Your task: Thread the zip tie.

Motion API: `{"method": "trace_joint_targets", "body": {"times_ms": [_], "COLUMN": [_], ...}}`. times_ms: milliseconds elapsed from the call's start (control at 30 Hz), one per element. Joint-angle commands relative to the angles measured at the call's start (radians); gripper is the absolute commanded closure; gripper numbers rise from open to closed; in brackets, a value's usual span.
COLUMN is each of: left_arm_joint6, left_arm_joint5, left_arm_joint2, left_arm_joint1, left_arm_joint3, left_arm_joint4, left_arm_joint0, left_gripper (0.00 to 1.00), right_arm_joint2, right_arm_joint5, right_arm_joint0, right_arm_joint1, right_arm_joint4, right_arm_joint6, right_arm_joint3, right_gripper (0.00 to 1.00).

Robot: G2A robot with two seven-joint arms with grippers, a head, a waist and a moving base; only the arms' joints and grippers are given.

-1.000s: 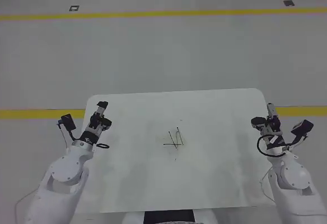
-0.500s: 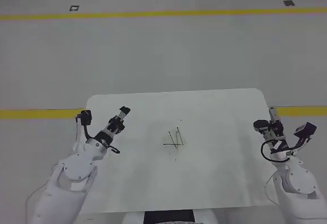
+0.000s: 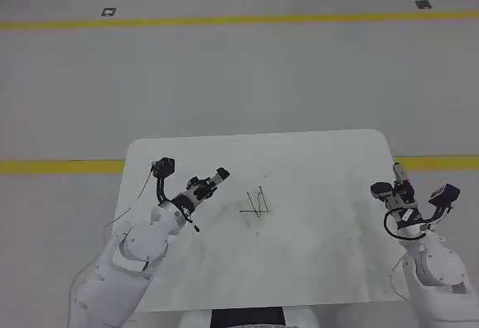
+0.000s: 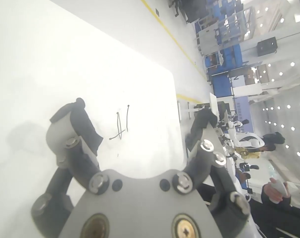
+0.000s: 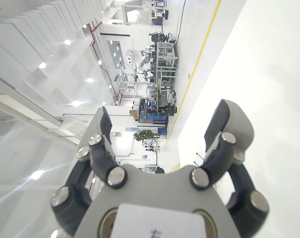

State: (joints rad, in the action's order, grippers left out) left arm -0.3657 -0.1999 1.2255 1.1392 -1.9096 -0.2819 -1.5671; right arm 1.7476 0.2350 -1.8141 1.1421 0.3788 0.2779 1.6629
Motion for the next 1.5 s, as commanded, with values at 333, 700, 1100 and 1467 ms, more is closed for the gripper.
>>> {"method": "trace_joint_targets", "body": {"times_ms": [333, 700, 1100, 1467], "left_arm_joint6": [-0.255, -0.255, -0.272, -0.264], "left_arm_joint5": [-0.140, -0.140, -0.140, -0.140], "left_arm_joint2": [-0.231, -0.231, -0.352, -0.347], "left_arm_joint1": [0.042, 0.042, 0.136, 0.169], "left_arm_joint3": [0.031, 0.031, 0.193, 0.222], "left_arm_joint4": [-0.195, -0.195, -0.268, -0.275], "left_arm_joint0": [0.196, 0.196, 0.301, 0.304], "left_gripper": [0.00, 0.00, 0.00, 0.00], "right_arm_joint2": [0.023, 0.023, 0.015, 0.027], "right_arm_joint5": [-0.029, -0.029, -0.009, -0.022], "right_arm_joint0": [-0.006, -0.006, 0.004, 0.000], "right_arm_joint1": [-0.003, -0.003, -0.002, -0.004], "right_arm_joint4": [0.012, 0.012, 0.027, 0.027], "right_arm_joint6": [0.126, 0.126, 0.173, 0.206], "right_arm_joint3": [0.001, 0.001, -0.003, -0.005], "right_gripper": [0.00, 0.00, 0.00, 0.00]}}
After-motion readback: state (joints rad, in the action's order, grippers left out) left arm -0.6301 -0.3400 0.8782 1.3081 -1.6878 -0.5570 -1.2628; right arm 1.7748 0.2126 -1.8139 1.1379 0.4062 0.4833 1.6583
